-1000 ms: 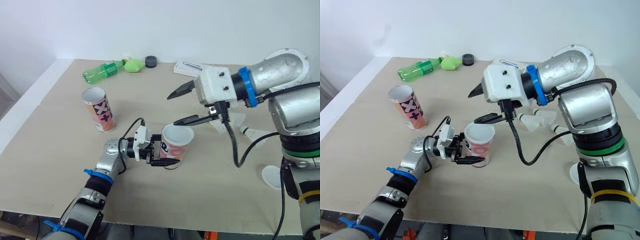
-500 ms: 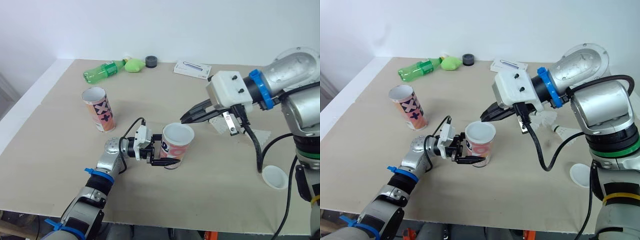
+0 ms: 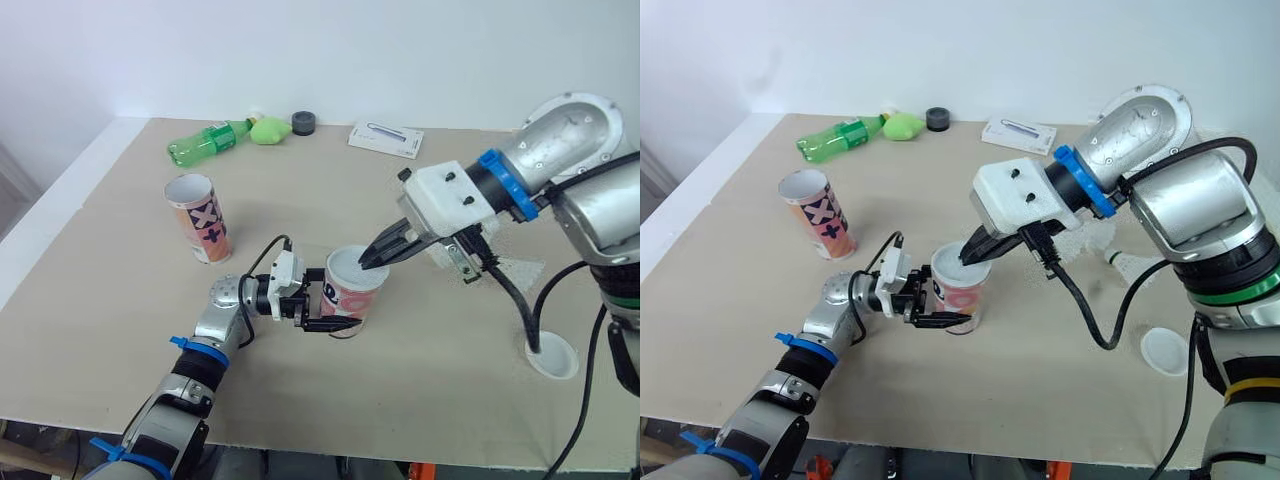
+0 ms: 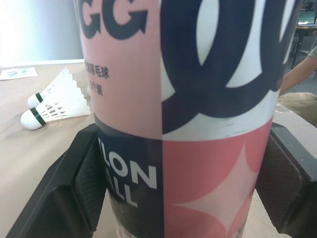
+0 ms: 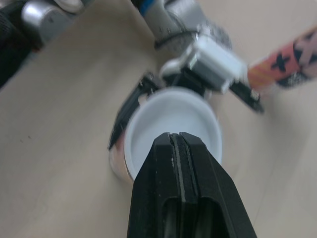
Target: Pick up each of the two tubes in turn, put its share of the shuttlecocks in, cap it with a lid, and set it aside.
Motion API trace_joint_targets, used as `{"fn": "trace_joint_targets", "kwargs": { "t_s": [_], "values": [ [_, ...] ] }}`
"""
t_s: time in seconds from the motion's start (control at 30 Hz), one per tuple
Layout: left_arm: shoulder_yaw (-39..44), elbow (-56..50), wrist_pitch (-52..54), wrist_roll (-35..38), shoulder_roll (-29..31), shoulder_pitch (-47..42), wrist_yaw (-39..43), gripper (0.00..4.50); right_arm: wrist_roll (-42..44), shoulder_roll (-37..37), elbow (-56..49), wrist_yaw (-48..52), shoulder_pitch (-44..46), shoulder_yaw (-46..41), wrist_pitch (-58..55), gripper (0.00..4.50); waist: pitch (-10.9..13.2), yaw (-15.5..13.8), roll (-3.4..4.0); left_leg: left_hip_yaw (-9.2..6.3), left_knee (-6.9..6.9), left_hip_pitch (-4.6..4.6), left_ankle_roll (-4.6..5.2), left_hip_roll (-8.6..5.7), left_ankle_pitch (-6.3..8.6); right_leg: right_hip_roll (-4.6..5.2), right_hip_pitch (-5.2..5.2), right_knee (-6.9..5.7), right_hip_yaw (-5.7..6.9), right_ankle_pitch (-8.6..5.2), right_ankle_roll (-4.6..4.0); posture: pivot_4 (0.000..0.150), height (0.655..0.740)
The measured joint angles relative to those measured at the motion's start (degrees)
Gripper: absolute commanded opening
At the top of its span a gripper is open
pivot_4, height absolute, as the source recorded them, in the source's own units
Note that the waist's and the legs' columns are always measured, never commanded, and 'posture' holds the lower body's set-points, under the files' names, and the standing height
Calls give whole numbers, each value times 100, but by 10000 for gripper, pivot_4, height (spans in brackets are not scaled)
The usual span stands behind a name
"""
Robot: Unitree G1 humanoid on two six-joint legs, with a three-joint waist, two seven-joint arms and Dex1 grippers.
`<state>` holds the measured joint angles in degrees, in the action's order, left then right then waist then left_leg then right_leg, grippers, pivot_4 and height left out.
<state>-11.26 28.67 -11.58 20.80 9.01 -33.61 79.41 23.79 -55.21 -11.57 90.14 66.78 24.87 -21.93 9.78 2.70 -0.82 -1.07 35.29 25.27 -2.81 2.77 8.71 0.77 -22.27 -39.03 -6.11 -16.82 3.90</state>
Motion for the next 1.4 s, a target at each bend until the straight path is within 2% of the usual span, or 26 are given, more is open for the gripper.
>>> {"fn": "trace_joint_targets", "kwargs": {
  "t_s": [0.4,0.97,1.4],
  "values": [
    [3,-14,3,0,1,14,-16,37329,-78,-41,287,4,144,671,321,312,0,0,0,2,1,0,0,0,0,1,-4,0,-1,1,0,1500,7294],
    [9,-53,9,-1,6,57,-33,37329,-243,125,407,3,176,820,625,312,0,0,0,1,0,-3,0,0,0,0,1,0,0,0,0,1500,7294],
    [12,-77,24,-11,12,110,-182,37329,-844,269,401,2,68,865,1225,312,-15,0,-14,0,4,-22,0,1,0,0,7,0,1,-8,-22,1500,7294]
  ]
}}
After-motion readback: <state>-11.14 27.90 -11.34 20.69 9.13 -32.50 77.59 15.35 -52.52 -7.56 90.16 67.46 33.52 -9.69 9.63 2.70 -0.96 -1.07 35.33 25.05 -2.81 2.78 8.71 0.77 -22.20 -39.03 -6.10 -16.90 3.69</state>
